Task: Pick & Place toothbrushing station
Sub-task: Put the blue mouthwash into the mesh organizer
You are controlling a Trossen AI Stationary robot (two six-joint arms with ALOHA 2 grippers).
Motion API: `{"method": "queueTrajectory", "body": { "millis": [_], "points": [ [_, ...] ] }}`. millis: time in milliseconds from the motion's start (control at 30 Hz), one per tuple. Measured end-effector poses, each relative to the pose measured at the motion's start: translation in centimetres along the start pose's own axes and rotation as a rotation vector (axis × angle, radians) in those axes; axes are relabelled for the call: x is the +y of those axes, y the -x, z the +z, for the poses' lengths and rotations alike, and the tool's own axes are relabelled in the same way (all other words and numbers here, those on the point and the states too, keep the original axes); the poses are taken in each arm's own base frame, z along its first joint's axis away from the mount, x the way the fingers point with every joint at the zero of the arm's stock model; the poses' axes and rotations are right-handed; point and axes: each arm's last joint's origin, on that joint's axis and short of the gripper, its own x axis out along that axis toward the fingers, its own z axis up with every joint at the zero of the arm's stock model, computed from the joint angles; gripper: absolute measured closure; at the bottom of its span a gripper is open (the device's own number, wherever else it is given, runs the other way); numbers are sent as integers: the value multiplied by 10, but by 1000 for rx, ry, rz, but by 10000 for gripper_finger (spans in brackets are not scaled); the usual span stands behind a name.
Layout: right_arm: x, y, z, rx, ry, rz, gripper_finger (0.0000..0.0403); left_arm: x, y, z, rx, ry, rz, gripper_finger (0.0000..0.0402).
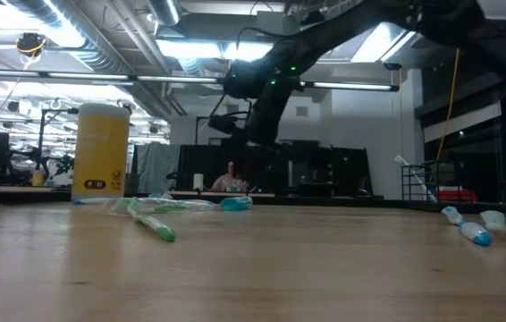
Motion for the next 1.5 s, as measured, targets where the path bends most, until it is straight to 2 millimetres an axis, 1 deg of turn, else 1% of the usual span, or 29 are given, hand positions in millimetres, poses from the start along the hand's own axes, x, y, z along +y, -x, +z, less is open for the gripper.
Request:
{"method": "queueTrajectory", "body": {
  "millis": [133,200,267,400,600,733,867,1100,1167,1233,1300,1500],
  "points": [
    [6,-6,3,15,1,-11,314,0,1,5,-14,-9,-9,255],
    [4,-9,6,23,17,-39,314,0,1,7,-19,-8,-14,255],
    [-2,-7,9,36,31,-104,314,0,2,9,-25,-5,-18,255],
    [-7,-5,13,41,74,-148,314,-1,2,12,-37,-19,-24,255],
    [-1,-6,13,23,100,-91,314,-4,2,14,-50,-35,-28,255],
    [6,-6,15,-3,156,-24,312,-4,2,15,-51,-31,-28,255],
    [5,-7,15,2,188,-23,292,-5,2,16,-57,-21,-32,255],
    [1,-10,6,21,219,-85,229,-8,3,22,-76,-10,-44,255],
    [-3,-10,4,31,194,-126,217,-9,3,23,-82,-11,-47,255],
    [-7,-12,3,38,135,-163,211,-10,3,25,-88,-14,-50,255],
    [-9,-14,3,46,81,-182,209,-11,3,27,-94,-18,-53,255],
    [-7,-14,-4,2,-60,-183,215,-14,4,32,-115,-24,-62,255]
  ]
}}
